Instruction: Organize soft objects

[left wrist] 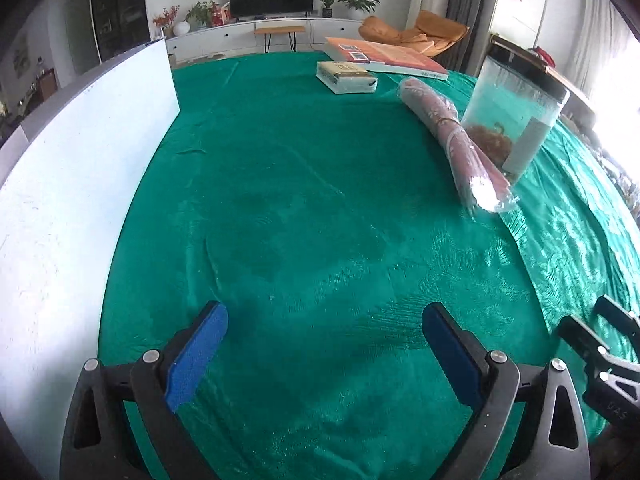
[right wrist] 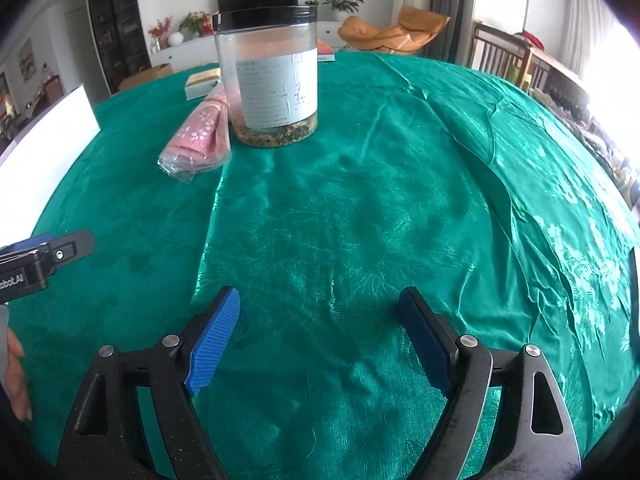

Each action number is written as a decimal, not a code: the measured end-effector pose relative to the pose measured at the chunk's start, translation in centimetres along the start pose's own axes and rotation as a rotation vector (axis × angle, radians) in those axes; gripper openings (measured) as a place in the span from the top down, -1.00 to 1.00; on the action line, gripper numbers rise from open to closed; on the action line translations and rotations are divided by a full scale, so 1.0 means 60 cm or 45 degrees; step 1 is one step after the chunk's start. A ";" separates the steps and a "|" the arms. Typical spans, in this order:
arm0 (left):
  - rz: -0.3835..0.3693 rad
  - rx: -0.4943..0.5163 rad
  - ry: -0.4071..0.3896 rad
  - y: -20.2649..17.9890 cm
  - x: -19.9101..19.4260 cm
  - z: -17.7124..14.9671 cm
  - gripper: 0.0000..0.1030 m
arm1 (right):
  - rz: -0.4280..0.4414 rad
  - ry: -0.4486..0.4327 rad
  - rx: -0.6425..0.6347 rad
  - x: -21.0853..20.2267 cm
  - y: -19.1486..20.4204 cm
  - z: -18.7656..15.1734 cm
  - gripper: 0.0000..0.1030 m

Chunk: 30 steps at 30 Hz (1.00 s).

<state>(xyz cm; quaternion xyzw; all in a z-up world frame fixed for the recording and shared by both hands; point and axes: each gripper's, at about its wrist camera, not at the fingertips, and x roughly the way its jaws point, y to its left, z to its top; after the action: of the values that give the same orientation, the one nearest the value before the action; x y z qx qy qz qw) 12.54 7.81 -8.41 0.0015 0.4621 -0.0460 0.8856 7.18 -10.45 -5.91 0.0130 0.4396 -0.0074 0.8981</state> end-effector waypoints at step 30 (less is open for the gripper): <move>0.012 0.042 -0.007 -0.011 -0.002 -0.007 -1.00 | 0.005 0.006 -0.008 0.001 0.004 0.000 -0.70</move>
<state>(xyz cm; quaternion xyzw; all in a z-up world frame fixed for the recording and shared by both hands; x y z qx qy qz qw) 12.10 7.20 -8.52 0.0182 0.4589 -0.0494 0.8869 7.20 -10.22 -5.95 0.0111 0.4416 -0.0042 0.8971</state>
